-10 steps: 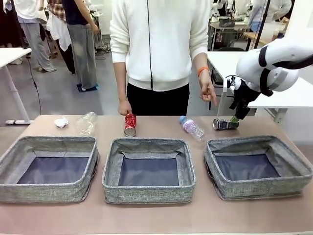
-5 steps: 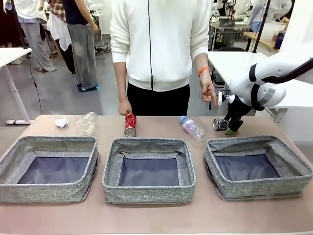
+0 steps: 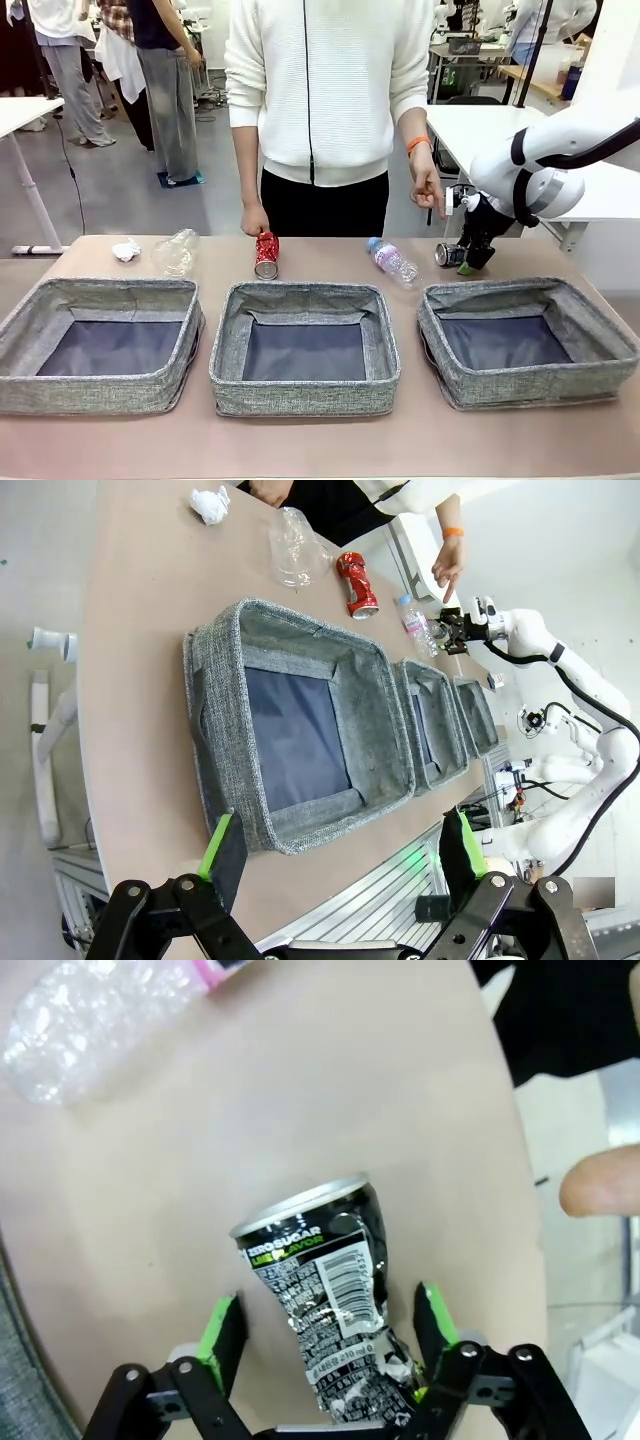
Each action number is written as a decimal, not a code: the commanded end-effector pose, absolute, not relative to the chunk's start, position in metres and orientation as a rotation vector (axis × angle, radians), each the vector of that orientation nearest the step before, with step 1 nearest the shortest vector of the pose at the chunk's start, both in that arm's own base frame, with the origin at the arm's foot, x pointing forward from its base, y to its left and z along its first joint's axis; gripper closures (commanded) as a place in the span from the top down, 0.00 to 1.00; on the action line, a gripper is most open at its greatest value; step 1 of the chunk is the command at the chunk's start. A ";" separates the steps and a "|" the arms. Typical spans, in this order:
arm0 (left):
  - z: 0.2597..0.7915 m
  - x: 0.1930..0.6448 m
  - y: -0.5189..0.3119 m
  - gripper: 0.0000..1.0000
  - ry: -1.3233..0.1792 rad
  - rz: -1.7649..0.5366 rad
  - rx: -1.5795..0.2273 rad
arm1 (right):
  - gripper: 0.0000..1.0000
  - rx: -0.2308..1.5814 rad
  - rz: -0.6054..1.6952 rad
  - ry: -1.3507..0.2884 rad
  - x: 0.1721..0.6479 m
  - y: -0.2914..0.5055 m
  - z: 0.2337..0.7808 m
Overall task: Sort the waste into the appropriate baskets.
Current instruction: Pick up the waste item pointed out by the person.
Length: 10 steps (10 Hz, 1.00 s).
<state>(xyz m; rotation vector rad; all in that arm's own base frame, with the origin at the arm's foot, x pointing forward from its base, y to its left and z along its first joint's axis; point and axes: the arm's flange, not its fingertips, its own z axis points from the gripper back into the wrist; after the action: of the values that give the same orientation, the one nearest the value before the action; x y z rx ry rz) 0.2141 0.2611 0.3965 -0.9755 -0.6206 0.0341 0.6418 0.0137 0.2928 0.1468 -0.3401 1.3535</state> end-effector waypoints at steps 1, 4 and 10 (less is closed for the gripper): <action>0.398 0.214 0.261 1.00 -0.647 0.019 -0.985 | 0.13 0.151 1.406 -0.348 0.642 0.012 0.294; 0.398 0.214 0.261 1.00 -0.647 0.019 -0.985 | 0.00 0.155 1.378 -0.355 0.642 0.009 0.297; 0.398 0.214 0.261 1.00 -0.647 0.019 -0.985 | 0.00 0.153 1.282 -0.332 0.630 0.004 0.334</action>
<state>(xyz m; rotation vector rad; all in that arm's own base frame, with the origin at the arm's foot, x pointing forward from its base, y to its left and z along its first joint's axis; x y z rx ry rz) 0.2141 0.2611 0.3965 -0.9755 -0.6207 0.0339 0.6401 0.0082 0.3160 0.1379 -0.3473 1.3385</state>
